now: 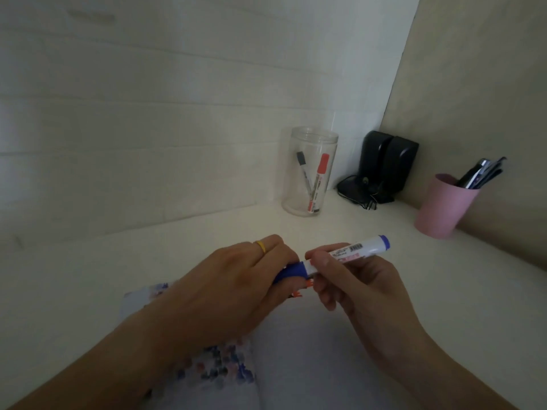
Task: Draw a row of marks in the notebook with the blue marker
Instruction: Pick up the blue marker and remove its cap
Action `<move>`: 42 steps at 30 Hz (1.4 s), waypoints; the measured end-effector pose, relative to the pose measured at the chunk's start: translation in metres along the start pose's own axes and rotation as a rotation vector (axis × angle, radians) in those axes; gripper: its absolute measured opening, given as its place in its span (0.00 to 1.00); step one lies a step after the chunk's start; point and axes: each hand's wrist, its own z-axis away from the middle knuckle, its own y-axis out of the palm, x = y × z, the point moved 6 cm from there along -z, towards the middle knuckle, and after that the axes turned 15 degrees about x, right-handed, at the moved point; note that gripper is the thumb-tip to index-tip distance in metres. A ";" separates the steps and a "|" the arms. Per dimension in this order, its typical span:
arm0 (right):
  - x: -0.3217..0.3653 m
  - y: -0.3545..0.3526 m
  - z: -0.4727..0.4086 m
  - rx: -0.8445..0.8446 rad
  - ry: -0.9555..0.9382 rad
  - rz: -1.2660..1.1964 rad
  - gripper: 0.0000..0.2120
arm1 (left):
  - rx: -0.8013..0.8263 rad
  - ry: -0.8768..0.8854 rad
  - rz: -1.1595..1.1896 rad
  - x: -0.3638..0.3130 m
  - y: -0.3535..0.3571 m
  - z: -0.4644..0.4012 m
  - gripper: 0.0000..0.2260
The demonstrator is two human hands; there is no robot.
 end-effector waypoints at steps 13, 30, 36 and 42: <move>0.004 0.011 0.001 -0.042 0.021 -0.105 0.09 | -0.021 0.062 0.324 -0.001 0.003 -0.002 0.14; 0.001 0.015 0.000 -0.144 -0.005 -0.235 0.08 | -0.004 -0.081 0.827 0.017 0.016 -0.010 0.31; 0.006 -0.006 0.001 -0.322 0.006 -0.181 0.10 | 0.014 0.021 0.077 0.014 -0.009 -0.011 0.09; 0.028 -0.056 0.010 -0.437 -0.093 -0.201 0.14 | -0.163 -0.037 0.047 0.048 -0.017 0.013 0.12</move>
